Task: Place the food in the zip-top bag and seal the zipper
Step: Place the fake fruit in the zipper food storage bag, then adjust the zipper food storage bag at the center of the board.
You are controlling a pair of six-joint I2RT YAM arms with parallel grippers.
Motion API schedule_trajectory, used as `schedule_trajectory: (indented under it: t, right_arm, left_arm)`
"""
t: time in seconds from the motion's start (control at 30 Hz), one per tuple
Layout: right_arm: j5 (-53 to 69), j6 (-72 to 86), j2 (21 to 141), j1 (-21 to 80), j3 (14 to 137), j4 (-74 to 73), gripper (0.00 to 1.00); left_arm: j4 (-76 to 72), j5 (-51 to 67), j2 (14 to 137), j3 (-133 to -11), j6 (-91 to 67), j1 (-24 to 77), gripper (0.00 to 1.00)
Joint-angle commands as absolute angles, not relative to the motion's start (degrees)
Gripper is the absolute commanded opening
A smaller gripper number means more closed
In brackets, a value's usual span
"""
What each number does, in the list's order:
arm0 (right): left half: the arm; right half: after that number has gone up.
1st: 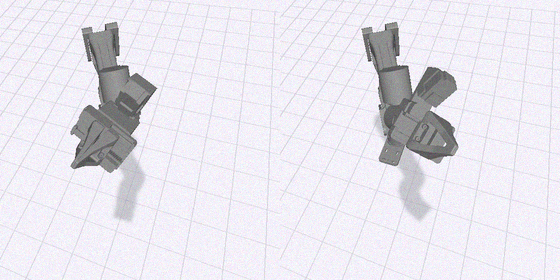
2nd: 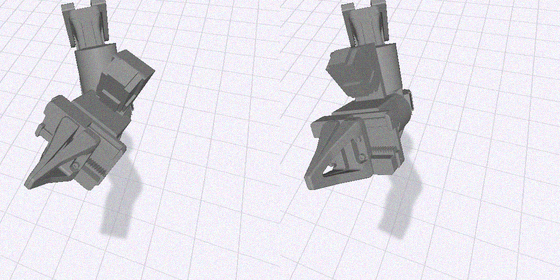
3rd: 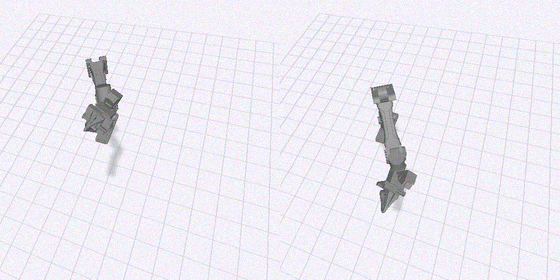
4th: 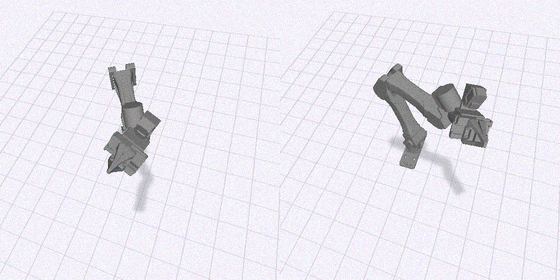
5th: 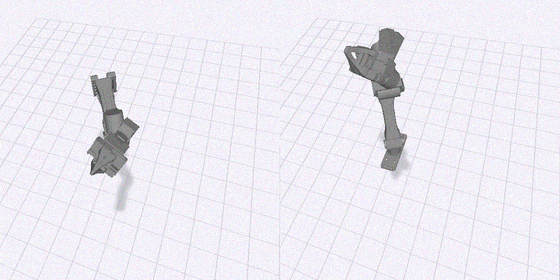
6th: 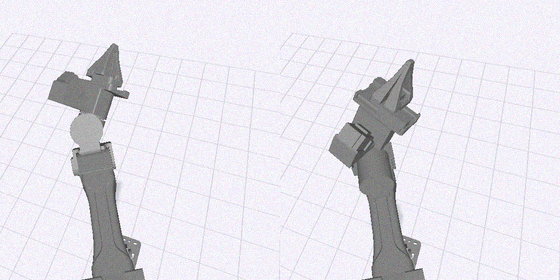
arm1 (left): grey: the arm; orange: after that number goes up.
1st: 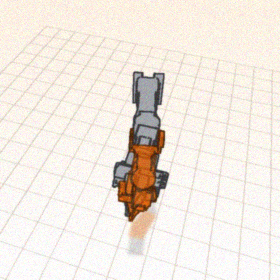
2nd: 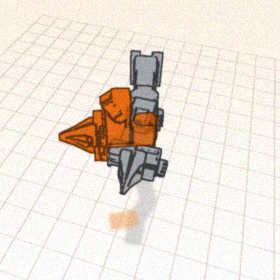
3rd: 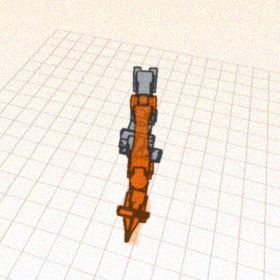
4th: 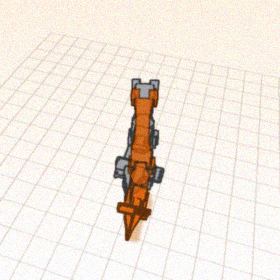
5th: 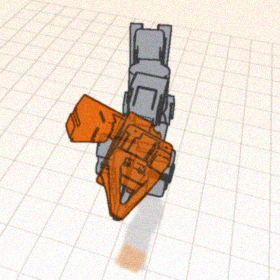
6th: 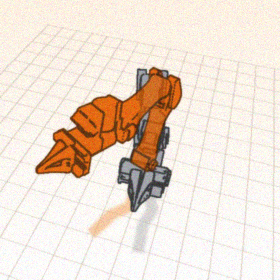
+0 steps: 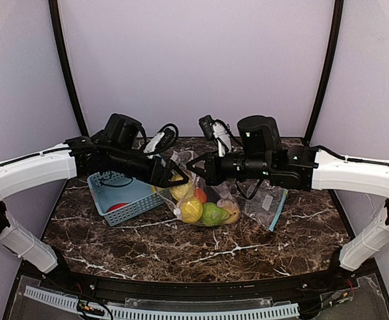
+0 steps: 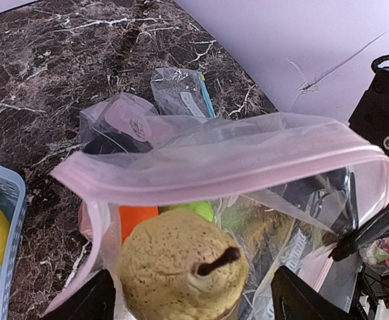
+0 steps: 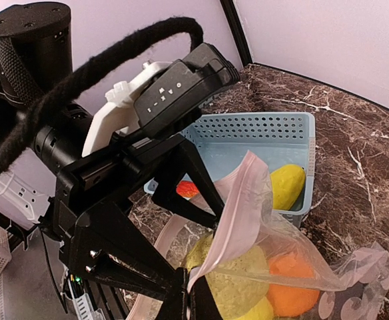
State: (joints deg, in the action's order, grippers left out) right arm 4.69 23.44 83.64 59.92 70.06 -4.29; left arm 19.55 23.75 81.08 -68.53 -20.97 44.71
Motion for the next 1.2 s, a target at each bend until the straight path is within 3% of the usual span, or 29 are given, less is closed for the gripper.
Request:
schedule_trajectory:
  t: [0.0,0.67,0.77,1.0,1.17]
  right_arm:
    - [4.8,23.6,81.8,60.1,70.0,-1.5,0.0]
    - [3.0,23.9,81.3,60.1,69.0,-1.6,0.0]
    - [3.2,24.0,81.6,60.1,69.2,-1.3,0.0]
    - [3.6,24.1,81.8,60.1,69.5,-1.2,0.0]
    - [3.7,24.3,81.8,60.1,69.4,-1.3,0.0]
  left_arm:
    - [16.3,22.9,81.2,-68.2,-22.6,45.1,0.86]
    - [22.1,16.1,63.0,-59.4,-28.5,44.4,0.91]
    - [22.8,14.4,60.4,-57.0,-31.3,43.8,0.83]
    - [19.3,16.6,59.9,-50.4,-36.3,43.3,0.55]
    - [16.9,17.7,60.6,-48.4,-37.3,43.2,0.46]
